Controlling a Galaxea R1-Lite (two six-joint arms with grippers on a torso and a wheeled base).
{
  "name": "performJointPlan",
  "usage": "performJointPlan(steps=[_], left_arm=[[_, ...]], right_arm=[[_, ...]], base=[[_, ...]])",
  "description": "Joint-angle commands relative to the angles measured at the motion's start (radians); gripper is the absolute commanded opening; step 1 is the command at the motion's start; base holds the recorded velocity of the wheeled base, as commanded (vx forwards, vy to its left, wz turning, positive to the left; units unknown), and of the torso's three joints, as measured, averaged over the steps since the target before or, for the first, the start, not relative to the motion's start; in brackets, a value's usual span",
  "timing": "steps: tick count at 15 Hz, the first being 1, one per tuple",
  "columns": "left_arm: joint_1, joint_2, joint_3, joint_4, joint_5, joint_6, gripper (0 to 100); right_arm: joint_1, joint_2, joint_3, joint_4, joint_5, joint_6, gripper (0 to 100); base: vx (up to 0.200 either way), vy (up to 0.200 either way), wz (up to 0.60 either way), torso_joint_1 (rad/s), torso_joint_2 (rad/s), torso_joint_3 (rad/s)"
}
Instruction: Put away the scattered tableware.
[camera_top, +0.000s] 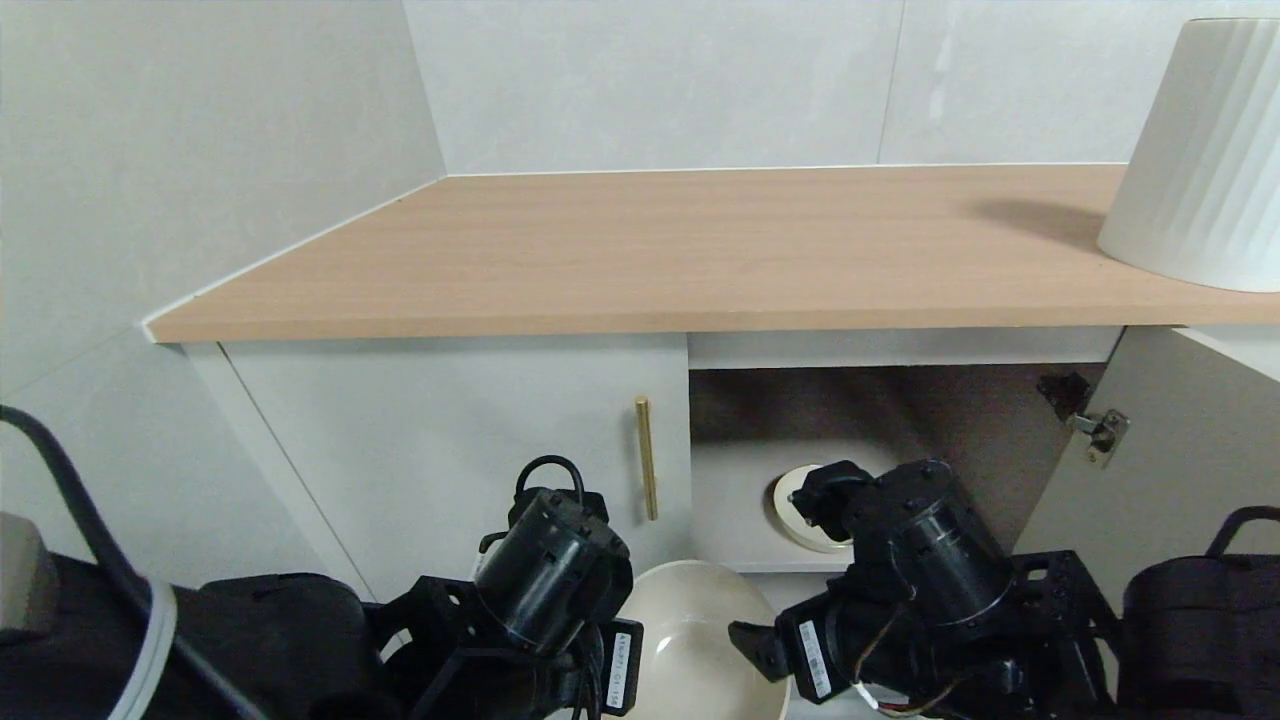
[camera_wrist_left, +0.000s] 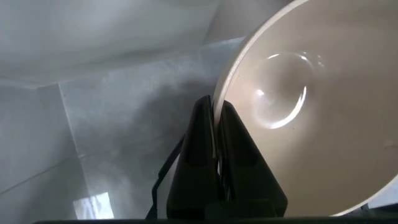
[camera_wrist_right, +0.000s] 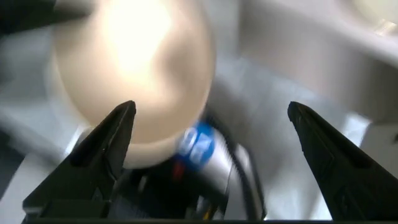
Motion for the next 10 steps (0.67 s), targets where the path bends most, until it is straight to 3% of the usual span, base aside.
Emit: performJointPlan(steps=[1,10], left_arm=[[-0.009,-0.019,0.002,0.0,0.001,0.001,0],[-0.009,0.016,0.004,0.0,0.001,-0.001,0]], right_arm=[[-0.001,0.085,0.001,-0.032,-0.04,0.003,100],[-0.004,0.085,0.003,-0.034,-0.044,0.003,100]], base=[[0.0,0.0,0.0,0.0,0.0,0.0],[0.0,0.0,0.0,0.0,0.0,0.0]])
